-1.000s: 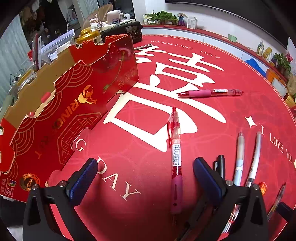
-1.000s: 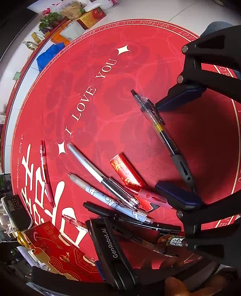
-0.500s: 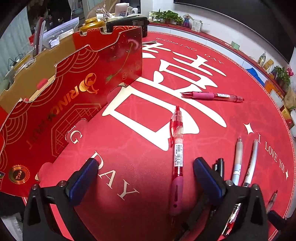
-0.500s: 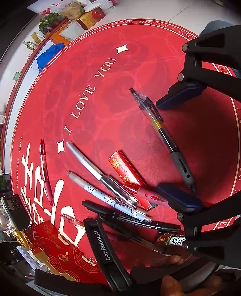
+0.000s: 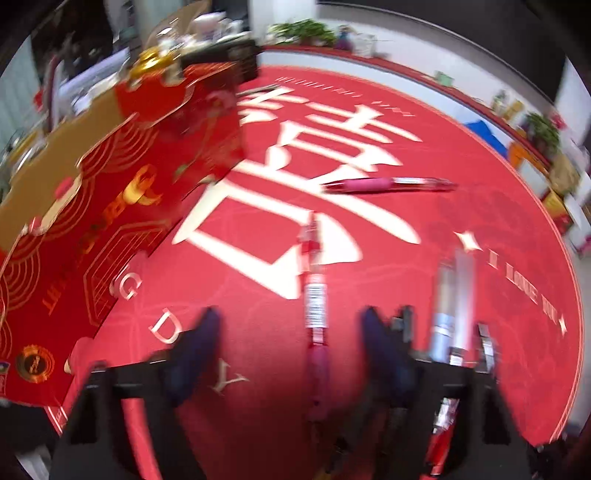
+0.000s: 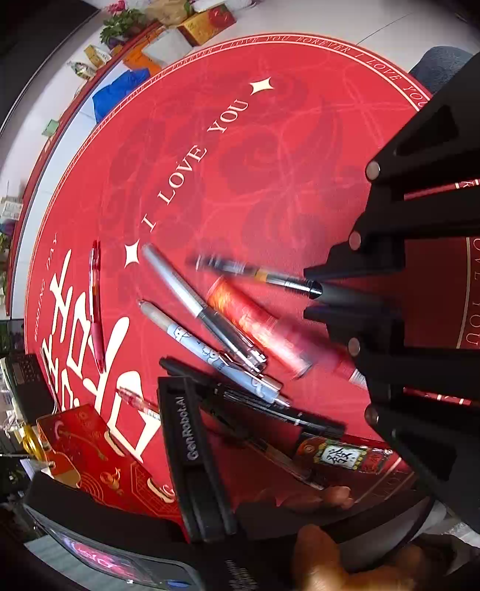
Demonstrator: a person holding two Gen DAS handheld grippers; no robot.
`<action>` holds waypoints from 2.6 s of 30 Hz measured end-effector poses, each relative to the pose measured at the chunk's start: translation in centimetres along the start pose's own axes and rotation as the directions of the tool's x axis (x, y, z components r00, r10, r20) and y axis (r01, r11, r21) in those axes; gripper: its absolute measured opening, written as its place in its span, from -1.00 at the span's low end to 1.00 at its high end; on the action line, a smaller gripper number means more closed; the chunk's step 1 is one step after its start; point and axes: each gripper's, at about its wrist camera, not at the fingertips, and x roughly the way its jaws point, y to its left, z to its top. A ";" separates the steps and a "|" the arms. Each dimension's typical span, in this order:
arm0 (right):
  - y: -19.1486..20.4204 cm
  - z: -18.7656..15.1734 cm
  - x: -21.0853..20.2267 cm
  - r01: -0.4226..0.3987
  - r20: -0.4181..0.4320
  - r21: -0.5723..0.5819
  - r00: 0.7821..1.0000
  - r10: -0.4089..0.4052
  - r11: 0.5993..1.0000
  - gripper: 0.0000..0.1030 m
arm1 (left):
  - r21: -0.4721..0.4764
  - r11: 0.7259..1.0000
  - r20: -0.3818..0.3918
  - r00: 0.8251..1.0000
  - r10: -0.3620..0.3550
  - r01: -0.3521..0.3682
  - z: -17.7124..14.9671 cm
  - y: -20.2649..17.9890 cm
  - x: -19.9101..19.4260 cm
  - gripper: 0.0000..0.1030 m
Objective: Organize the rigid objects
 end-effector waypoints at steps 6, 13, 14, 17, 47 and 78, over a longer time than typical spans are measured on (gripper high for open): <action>-1.8 -0.4 -0.4 -0.080 -0.001 0.070 0.997 0.080 0.994 -0.76 | 0.010 0.998 -0.034 0.997 -0.064 0.064 0.3 -0.2 -0.5 -0.79; -4.1 -0.7 -2.0 -0.120 0.059 0.119 0.992 0.114 0.986 -0.76 | -0.040 0.996 0.030 0.996 -0.084 0.086 -0.5 2.0 -3.6 -0.79; -4.3 -0.7 -2.3 -0.121 0.069 0.123 0.991 0.113 0.985 -0.76 | -0.032 0.996 0.044 0.996 -0.076 0.077 -0.7 2.2 -4.2 -0.79; -4.8 -0.7 -3.1 -0.132 0.089 0.135 0.989 0.121 0.982 -0.76 | -0.011 0.999 0.092 0.995 -0.046 0.047 -1.0 2.2 -5.7 -0.79; -2.5 1.7 -6.0 -0.098 0.153 0.010 0.984 0.095 0.995 -0.79 | 0.030 1.000 0.182 0.983 -0.003 -0.003 -3.2 0.9 -11.1 -0.79; 13.2 8.9 -12.2 -0.247 0.270 -0.264 0.909 0.317 0.932 -0.79 | -0.182 0.973 0.306 0.932 0.194 -0.143 -1.0 12.6 -17.4 -0.79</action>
